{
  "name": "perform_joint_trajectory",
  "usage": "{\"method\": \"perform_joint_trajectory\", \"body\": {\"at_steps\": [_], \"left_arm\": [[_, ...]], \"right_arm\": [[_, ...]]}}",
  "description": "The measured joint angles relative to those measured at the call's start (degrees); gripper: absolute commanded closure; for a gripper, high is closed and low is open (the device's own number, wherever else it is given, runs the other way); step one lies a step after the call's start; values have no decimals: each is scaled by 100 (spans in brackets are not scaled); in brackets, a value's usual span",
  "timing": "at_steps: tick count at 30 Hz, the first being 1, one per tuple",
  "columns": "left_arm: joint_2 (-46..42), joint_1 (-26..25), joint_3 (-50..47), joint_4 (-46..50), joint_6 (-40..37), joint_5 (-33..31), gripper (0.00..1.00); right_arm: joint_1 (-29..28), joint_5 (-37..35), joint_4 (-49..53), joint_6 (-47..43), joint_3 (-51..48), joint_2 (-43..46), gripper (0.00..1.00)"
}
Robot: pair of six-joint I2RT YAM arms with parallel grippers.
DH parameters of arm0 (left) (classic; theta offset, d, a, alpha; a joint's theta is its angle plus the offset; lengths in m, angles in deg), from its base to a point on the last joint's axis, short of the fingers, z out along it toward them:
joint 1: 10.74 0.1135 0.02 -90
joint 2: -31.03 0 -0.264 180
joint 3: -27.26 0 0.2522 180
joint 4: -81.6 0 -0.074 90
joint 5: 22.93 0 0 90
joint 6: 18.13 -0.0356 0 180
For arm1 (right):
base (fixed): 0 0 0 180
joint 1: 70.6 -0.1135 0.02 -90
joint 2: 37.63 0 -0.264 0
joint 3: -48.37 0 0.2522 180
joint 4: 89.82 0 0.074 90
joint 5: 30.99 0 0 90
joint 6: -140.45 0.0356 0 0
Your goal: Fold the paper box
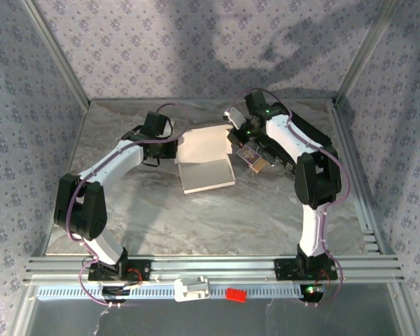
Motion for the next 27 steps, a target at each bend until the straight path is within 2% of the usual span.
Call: {"method": "perform_joint_trajectory", "body": {"at_steps": [7, 17, 27], "left_arm": [[0, 11, -70, -227, 92, 249, 100], [-57, 11, -376, -901, 732, 70, 100], [179, 59, -291, -1250, 1379, -175, 100]], "right_arm": [[-11, -223, -79, 354, -7, 0, 100], [-398, -1211, -721, 2061, -212, 107, 100], [-756, -2096, -914, 3272, 57, -11, 100]]}}
